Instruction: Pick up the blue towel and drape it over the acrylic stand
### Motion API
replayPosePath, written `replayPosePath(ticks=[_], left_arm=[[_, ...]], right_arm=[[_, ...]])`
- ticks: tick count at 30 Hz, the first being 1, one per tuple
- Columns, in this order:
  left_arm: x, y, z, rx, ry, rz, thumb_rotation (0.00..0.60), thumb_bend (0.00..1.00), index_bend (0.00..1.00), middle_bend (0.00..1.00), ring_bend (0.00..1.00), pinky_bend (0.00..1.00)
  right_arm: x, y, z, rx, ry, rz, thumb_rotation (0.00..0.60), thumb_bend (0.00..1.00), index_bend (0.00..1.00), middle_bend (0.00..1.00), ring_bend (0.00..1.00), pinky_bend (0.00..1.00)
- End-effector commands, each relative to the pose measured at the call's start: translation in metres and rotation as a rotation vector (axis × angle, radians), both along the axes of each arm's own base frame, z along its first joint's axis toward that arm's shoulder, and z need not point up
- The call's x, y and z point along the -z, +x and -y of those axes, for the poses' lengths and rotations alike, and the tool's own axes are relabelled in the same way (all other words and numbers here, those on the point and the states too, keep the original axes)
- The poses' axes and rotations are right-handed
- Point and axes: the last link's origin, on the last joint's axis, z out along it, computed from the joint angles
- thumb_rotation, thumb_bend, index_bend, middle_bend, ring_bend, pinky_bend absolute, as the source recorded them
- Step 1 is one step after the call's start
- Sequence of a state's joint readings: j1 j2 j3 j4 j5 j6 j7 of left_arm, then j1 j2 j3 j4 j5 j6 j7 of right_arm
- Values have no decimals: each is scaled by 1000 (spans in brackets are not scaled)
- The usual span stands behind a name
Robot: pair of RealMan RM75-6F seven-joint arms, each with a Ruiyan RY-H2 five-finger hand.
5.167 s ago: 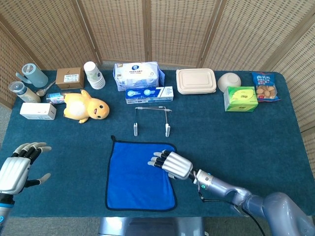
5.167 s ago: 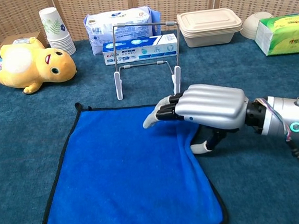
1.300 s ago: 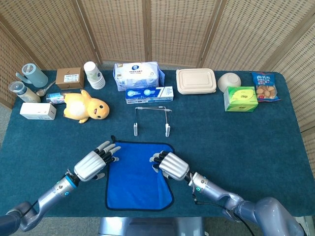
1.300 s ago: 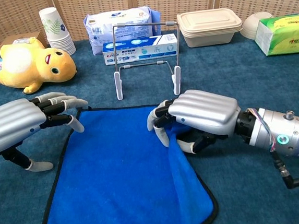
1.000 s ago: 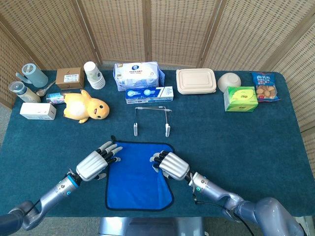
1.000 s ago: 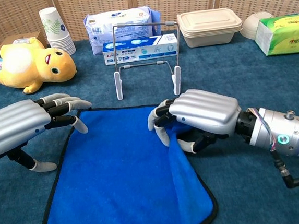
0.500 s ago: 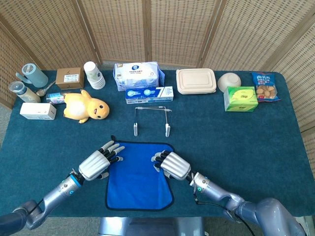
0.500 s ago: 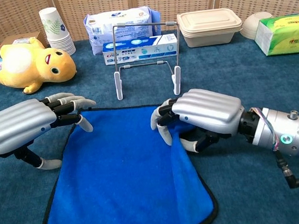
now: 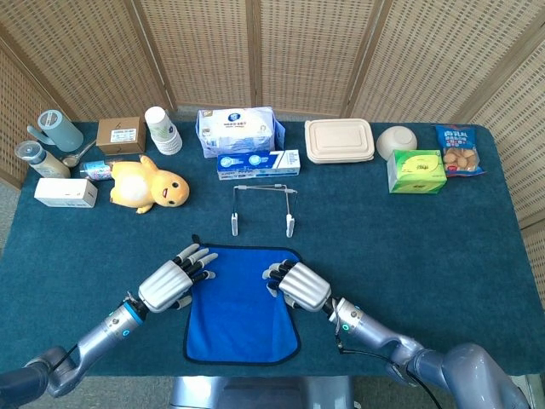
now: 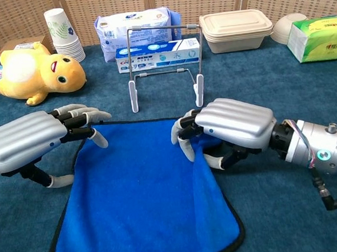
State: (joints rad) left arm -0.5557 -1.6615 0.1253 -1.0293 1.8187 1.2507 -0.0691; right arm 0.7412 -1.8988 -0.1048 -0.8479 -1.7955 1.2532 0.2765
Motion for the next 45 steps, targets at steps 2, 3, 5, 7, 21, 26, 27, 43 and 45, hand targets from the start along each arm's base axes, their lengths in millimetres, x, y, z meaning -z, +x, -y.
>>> replayPosePath(ticks=[2, 3, 5, 7, 21, 26, 27, 43, 45], left_arm=[[4, 2, 0, -2, -12, 3, 600, 407, 269, 77, 0, 0], [5, 2, 0, -3, -14, 3, 600, 416, 269, 77, 0, 0], [7, 3, 0, -3, -20, 4, 600, 429, 268, 77, 0, 0], [10, 5, -1, -5, -30, 7, 600, 439, 268, 77, 0, 0], [21, 13, -3, -15, -64, 38, 600, 530, 276, 100, 0, 0], [25, 18, -3, -17, -73, 53, 600, 603, 288, 105, 4, 0], [26, 18, -3, -16, -74, 52, 600, 614, 290, 106, 5, 0], [22, 16, -4, -31, -69, 63, 600, 695, 358, 133, 34, 0], [22, 15, -4, -34, -70, 63, 600, 693, 379, 138, 37, 0]], right_arm=[[-1, 0, 1, 3, -4, 1, 600, 448, 679, 337, 293, 398], [-1, 0, 1, 3, -5, 2, 600, 449, 679, 337, 293, 399], [-2, 0, 2, 4, -7, 4, 600, 449, 678, 338, 294, 400], [-2, 0, 3, 7, -9, 9, 600, 449, 677, 338, 295, 400], [-9, 1, 4, 11, -27, 30, 600, 450, 674, 345, 305, 401], [-11, 0, 4, 16, -33, 33, 600, 451, 673, 347, 308, 401], [-11, 0, 4, 16, -34, 34, 600, 451, 673, 348, 309, 402], [-14, 0, 6, 20, -44, 39, 600, 452, 672, 353, 320, 404], [-14, 0, 6, 21, -44, 38, 600, 452, 672, 353, 320, 404]])
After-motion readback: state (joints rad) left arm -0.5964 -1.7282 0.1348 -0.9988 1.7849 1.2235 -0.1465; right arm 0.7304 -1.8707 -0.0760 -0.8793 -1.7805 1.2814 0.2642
